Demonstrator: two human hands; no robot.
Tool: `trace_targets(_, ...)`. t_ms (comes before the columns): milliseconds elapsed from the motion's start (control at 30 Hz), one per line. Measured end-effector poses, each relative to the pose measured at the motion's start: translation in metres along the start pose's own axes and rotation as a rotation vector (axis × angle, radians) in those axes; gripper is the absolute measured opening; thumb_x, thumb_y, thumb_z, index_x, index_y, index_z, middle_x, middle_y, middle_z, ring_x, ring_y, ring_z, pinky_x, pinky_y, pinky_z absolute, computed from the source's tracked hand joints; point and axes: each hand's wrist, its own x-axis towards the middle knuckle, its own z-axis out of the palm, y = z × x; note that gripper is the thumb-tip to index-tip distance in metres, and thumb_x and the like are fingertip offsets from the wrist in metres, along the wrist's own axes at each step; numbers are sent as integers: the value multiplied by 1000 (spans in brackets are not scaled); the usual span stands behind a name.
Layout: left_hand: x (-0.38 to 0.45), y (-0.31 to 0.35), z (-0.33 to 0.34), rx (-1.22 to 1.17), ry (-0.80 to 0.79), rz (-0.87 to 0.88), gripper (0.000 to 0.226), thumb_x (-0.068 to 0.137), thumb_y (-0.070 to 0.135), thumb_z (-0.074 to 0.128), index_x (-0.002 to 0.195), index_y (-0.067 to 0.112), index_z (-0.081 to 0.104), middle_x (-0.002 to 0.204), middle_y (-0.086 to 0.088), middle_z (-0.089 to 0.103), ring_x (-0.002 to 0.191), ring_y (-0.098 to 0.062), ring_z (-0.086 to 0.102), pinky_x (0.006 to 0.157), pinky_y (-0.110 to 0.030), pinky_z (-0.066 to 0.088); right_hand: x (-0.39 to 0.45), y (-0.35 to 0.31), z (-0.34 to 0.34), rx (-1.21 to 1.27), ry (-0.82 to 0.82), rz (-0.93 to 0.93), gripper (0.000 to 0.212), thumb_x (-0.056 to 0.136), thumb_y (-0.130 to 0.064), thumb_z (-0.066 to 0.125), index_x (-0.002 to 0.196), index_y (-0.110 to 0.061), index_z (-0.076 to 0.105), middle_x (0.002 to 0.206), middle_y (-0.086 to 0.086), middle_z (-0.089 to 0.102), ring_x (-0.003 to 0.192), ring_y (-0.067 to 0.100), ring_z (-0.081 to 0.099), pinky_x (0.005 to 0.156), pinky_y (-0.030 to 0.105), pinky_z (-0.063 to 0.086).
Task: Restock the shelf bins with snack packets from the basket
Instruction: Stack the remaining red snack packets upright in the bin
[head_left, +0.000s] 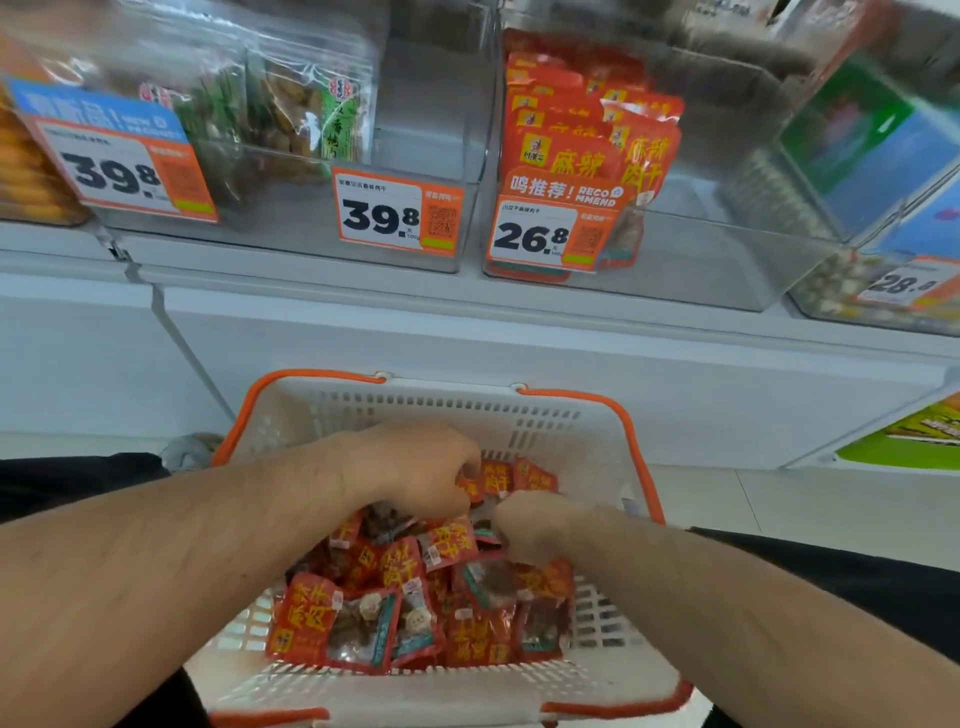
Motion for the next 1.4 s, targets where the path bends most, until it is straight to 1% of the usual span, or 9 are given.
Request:
trace_targets(233, 1, -7, -7, -197, 140, -57, 38, 85, 47, 64, 118, 30, 58, 104, 9, 65, 90, -13, 62, 81, -34, 53, -59, 37, -105, 123, 271, -129, 8, 95, -19, 57, 90, -14, 62, 87, 4, 60, 79, 24, 55, 63, 31, 39)
trace_targets(333, -2, -8, -19, -287, 222, -65, 8, 85, 29, 67, 86, 27, 59, 78, 8, 61, 68, -2, 57, 60, -19, 44, -86, 49, -134, 185, 378, -162, 10, 94, -21, 60, 94, -12, 64, 87, 1, 59, 81, 19, 51, 67, 29, 38)
trace_targets(433, -7, -6, -32, -490, 334, -79, 22, 84, 21, 70, 68, 26, 54, 64, 8, 58, 60, -5, 58, 53, -18, 40, -110, 62, -147, 322, 547, -135, 11, 90, -28, 66, 82, -23, 60, 80, -9, 57, 80, 14, 54, 71, 28, 43)
trace_targets(567, -14, -1, -40, -961, 445, -72, 11, 86, 8, 72, 83, 17, 67, 67, 2, 71, 58, -10, 67, 57, -23, 55, -135, 75, -150, 947, 898, -45, 21, 80, -30, 80, 88, -23, 62, 83, -10, 61, 74, 7, 58, 59, 16, 42)
trace_targets(733, -17, 15, -51, -1158, 612, -42, 10, 88, 7, 69, 95, 14, 68, 68, 4, 73, 54, -5, 63, 53, -17, 49, -146, 77, -133, 1403, 795, -93, 10, 88, -25, 72, 93, -19, 66, 78, 0, 63, 59, 13, 49, 55, 26, 38)
trace_targets(900, -14, 21, -77, -1029, 705, -27, 9, 86, 14, 73, 91, 20, 68, 77, 2, 74, 66, -13, 67, 69, -33, 56, -157, 71, -139, 1469, 893, -152, 20, 93, -14, 65, 74, -16, 61, 54, 4, 48, 46, 10, 38, 51, 24, 33)
trace_targets(1100, -8, 31, -126, -655, 1196, 135, 46, 71, 23, 86, 107, 29, 58, 100, 18, 56, 91, 5, 51, 78, -3, 37, -194, 106, -177, 1230, 1350, -170, 25, 83, -1, 74, 74, -24, 66, 55, -17, 64, 50, -5, 53, 55, 18, 46)
trace_targets(1267, 30, 20, -150, -329, 1219, -287, 111, 63, 65, 78, 147, 15, 25, 145, -5, 35, 135, -24, 34, 109, -44, 30, -198, 143, -197, 1203, 1552, -43, 28, 80, -2, 77, 76, -29, 68, 65, -17, 68, 57, -6, 58, 63, 19, 47)
trace_targets(1400, 51, 16, -145, -209, 1170, -441, 110, 63, 74, 71, 141, 10, 27, 133, -8, 55, 122, -29, 52, 102, -45, 34, -181, 168, -205, 1192, 1494, 119, 20, 80, -11, 78, 75, -29, 71, 83, -7, 73, 80, 11, 67, 77, 34, 53)
